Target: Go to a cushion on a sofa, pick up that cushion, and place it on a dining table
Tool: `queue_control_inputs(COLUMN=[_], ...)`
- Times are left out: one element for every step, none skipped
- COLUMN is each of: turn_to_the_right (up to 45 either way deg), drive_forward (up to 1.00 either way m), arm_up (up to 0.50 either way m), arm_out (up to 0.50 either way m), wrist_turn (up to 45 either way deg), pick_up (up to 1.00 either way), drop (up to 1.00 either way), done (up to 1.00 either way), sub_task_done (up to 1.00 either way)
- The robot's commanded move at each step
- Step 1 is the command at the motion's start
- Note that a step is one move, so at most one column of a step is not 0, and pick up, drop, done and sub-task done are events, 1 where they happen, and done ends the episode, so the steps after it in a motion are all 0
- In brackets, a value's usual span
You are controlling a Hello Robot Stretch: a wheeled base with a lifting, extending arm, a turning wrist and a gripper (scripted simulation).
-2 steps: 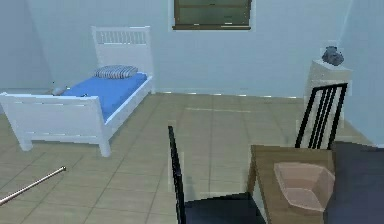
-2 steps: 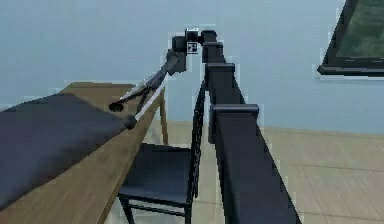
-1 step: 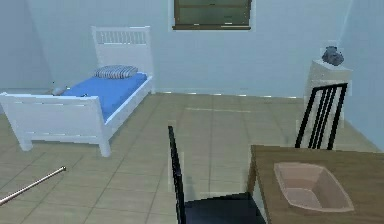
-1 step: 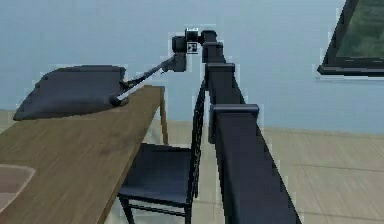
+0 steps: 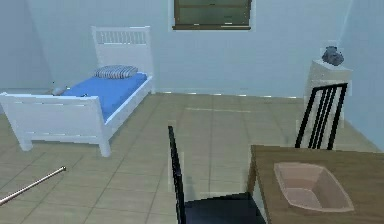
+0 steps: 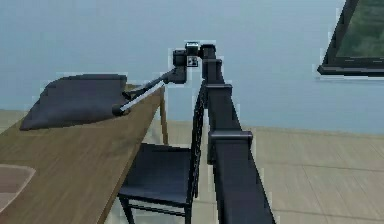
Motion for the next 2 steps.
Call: queue_control_inputs(turn_to_the_right=[0.0,0.0], drive_forward=[0.0,0.0], arm_up=[-0.32,0.0], arm_out=[0.0,0.0], wrist_turn=[0.0,0.0], pick_up=[0.0,0.0], drop=[0.0,1.0], done=[0.0,0.0], sub_task_done=[0.0,0.0])
